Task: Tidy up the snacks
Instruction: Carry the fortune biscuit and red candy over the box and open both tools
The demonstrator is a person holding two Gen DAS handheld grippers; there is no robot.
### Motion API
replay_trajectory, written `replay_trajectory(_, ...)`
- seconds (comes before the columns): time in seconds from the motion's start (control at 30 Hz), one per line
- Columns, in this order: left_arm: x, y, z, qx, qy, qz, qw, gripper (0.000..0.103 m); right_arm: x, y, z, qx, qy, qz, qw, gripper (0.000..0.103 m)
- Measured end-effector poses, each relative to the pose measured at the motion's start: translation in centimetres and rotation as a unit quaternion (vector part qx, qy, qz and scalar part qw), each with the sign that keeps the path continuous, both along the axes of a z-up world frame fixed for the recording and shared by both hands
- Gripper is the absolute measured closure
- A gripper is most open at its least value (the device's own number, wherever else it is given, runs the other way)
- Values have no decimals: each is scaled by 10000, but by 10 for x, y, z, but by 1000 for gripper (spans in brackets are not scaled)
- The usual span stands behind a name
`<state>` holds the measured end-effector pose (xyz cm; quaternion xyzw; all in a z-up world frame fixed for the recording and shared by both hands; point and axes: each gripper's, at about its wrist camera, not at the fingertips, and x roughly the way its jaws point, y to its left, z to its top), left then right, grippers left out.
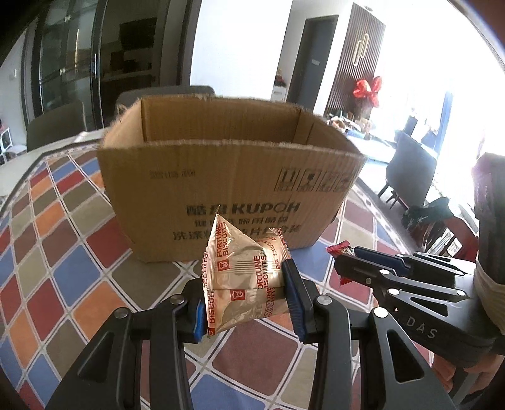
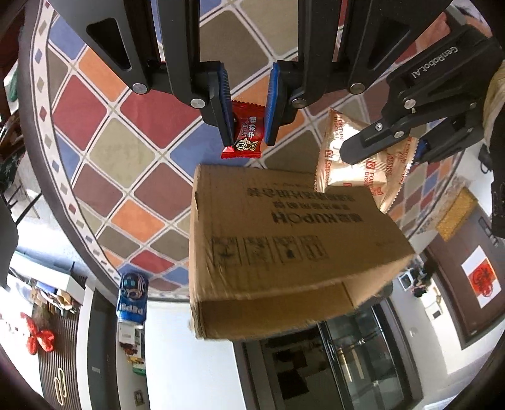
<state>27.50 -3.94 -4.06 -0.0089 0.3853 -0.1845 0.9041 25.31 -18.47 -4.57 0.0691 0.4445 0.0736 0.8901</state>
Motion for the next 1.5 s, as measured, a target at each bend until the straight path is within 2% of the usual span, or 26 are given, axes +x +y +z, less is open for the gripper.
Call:
replay_trajectory(0.5,-31,11,61,-128,-759,104,9970,63,-19,5,59,52,-815,108,9966,83)
replay_trajectory(0.83,-26,14,97,-110,-1182,196,9927,63,-18,7,90,60,-1224,164,9923,83)
replay_trajectory(1.13,3,18,113,-121,-1195,359,9921,63,1,7,113,0,-1477,217,9888,83)
replay_trajectory(1.5,50,17,119,75,-963,414,9945,63,37,11,123,-145,-1463,260,9888,83)
